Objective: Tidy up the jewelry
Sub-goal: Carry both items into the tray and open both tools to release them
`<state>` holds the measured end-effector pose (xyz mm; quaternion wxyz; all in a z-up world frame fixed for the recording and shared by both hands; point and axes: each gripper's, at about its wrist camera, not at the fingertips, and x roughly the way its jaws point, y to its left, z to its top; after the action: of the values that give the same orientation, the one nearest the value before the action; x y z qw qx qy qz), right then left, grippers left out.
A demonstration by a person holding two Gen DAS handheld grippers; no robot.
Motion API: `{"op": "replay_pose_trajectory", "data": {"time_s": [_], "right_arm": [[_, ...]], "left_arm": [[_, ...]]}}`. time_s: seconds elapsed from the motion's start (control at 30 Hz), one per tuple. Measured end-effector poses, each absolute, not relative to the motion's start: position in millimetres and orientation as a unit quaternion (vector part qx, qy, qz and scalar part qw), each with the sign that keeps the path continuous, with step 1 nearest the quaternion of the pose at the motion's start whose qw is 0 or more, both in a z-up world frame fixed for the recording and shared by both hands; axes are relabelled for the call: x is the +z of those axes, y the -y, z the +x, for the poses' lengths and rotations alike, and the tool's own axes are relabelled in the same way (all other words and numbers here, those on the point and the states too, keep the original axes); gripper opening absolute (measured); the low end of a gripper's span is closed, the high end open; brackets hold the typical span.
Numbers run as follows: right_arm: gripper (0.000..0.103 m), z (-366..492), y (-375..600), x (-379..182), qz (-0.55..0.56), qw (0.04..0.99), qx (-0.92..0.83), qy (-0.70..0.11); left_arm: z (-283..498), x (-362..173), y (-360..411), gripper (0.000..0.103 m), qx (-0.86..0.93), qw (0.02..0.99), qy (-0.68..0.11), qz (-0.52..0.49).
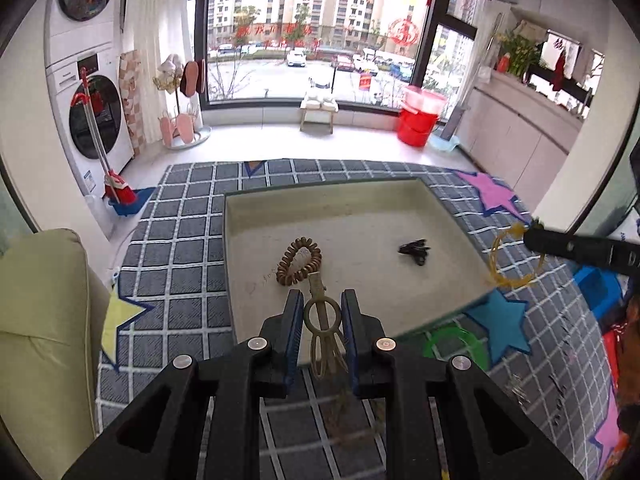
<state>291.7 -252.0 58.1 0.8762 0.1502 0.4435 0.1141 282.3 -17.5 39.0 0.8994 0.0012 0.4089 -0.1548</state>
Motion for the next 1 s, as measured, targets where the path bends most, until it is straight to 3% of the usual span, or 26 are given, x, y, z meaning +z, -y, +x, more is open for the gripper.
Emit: {"op": "replay_pose_trajectory", "data": {"time_s": [0.57,1.0], "right_arm": [[0.020,385.4,254.4,-7.1,0.179,0.868,0.078,-0.457],[0.021,409.7,265.3,-53.4,0.179,0.855,0.042,-0.485]], "left_arm": [[369.9,-1.9,42.9,0.034,-0.118,0.896,-0.428,0.009],[388.8,-28.5,54.5,0.034,-0.090,0.889,-0.445,0.054]]}}
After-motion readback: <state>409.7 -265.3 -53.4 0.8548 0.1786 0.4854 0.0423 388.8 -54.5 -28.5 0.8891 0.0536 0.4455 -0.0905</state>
